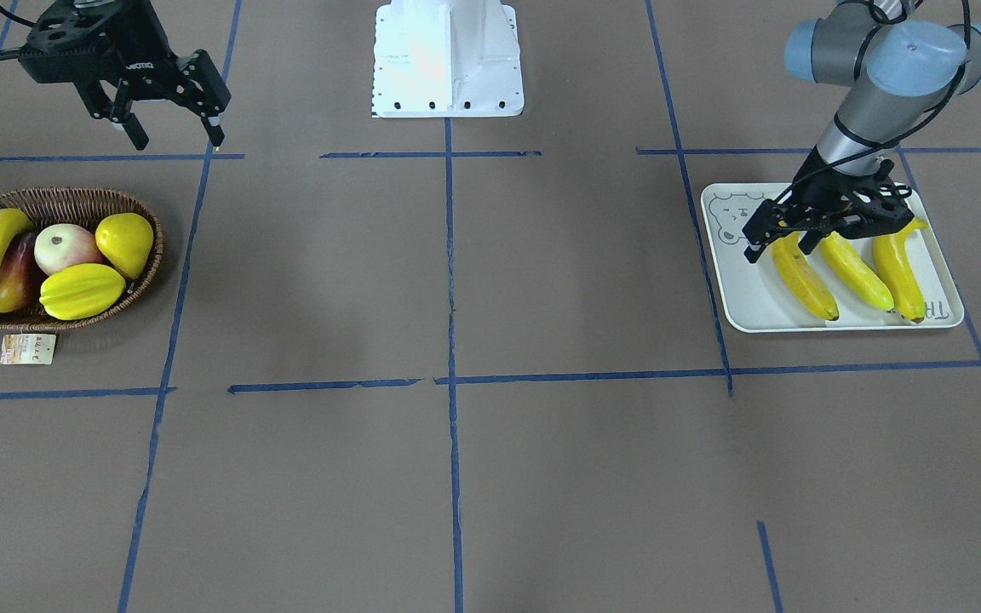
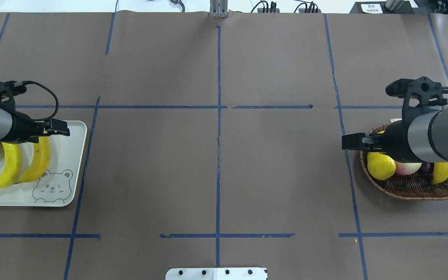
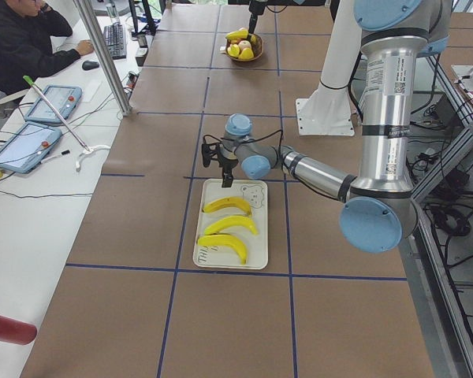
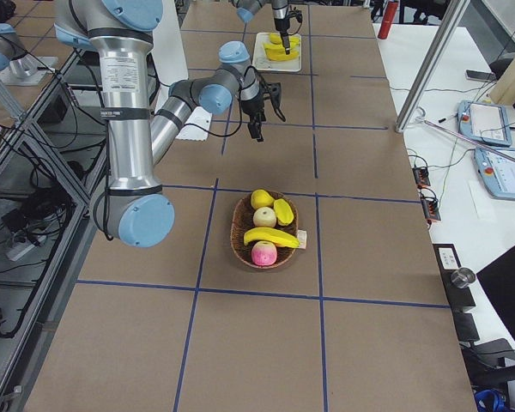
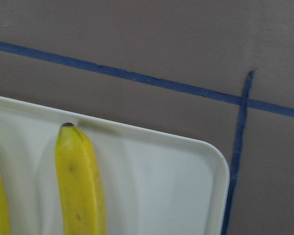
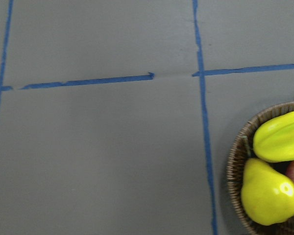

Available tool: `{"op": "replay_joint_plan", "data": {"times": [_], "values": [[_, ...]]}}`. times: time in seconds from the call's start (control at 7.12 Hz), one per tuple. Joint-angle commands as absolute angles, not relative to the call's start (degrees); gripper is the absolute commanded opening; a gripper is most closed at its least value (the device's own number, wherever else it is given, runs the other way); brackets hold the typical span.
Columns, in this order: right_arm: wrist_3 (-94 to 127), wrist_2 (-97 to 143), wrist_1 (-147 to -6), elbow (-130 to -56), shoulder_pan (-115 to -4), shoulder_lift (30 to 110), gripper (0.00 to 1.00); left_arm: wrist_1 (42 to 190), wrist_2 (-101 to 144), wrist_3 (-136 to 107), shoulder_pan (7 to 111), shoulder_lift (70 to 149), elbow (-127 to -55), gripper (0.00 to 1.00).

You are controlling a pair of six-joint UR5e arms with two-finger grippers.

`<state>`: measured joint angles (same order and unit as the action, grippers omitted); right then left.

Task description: Transfer all bananas from basket to plate

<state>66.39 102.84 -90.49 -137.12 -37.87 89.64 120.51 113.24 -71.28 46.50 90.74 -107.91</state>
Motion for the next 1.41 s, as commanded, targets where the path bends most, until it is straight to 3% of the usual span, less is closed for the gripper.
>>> {"op": "replay_joint_plan", "data": {"times": [0.0,0.42,1.26], "values": [[59.1,102.1,-90.8,-135.8,-41.3,97.0,1.0,112.2,116.8,-75.3,46.2,100.0,-110.5,1.0],[54.4,102.0,-90.4,-125.5,-46.6,98.0,1.0,111.7,116.7,-85.1,42.0,108.6,-110.0,1.0],[50.1,102.1,-85.9,-115.4,-49.8,100.1,1.0,111.6,116.5,-86.7,40.8,110.3,-109.4,1.0]]}}
